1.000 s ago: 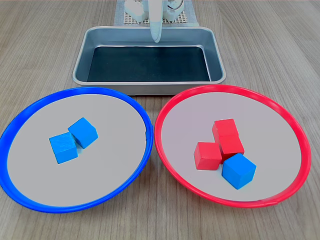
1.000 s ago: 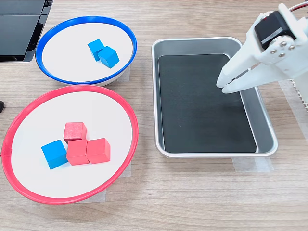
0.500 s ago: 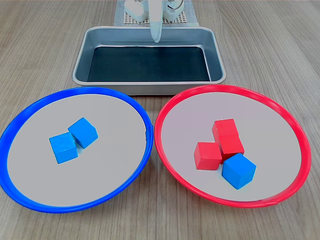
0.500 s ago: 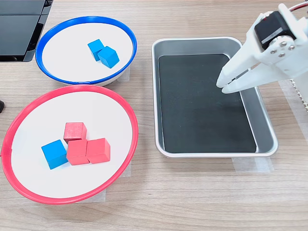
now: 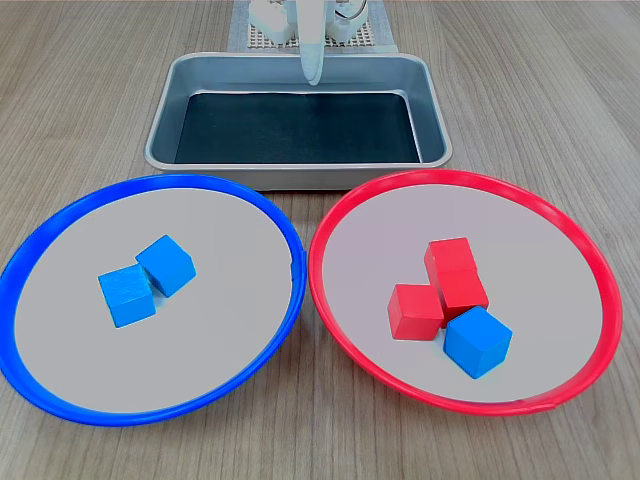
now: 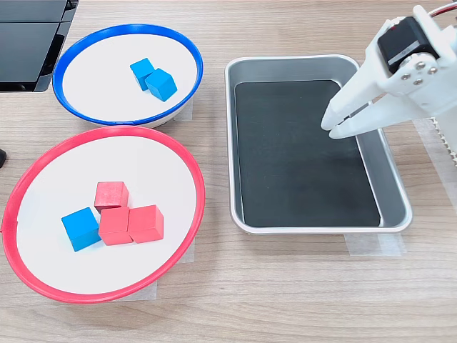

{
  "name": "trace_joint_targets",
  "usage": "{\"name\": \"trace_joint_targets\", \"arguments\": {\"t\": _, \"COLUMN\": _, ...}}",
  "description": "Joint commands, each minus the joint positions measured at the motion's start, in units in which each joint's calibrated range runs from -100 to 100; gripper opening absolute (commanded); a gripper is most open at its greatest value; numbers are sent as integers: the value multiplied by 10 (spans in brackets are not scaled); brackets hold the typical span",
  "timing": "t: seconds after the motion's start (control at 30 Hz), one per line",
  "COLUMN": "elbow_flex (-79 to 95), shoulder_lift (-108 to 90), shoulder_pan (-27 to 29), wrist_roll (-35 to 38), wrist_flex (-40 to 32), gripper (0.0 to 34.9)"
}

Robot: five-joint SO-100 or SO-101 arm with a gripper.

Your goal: Relocate any blue block in the red dish to the blue dish, correcting any misplacements.

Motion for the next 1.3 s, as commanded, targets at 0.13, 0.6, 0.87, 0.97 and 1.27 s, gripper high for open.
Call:
{"name": "trace_joint_targets", "arguments": {"t": 0.13, "elbow_flex": -3, "shoulder_lift": 2, "shoulder_pan": 4, "wrist_roll": -2, "wrist_flex": 2, "gripper": 0}}
{"name": "trace_joint_targets", "arguments": {"t": 0.6, "elbow_flex": -84, "shoulder_lift": 120, "shoulder_pan": 34, "wrist_roll": 23, "wrist_flex": -145, "gripper": 0}}
{"name": "trace_joint_targets", "arguments": {"t": 0.87, "elbow_flex": -341, "shoulder_lift": 383, "shoulder_pan": 21, "wrist_roll": 38, "wrist_flex": -199, "gripper": 0}}
{"name": "trace_joint_targets", "arguments": {"t": 0.97, "elbow_flex": -462, "shoulder_lift": 504, "shoulder_pan": 28, "wrist_roll": 23, "wrist_flex": -190, "gripper": 0}}
{"name": "trace_joint_targets", "arguments": {"t": 1.27, "elbow_flex": -659, "shoulder_lift": 744, "shoulder_pan": -6, "wrist_roll": -84, "wrist_flex": -221, "gripper": 10}}
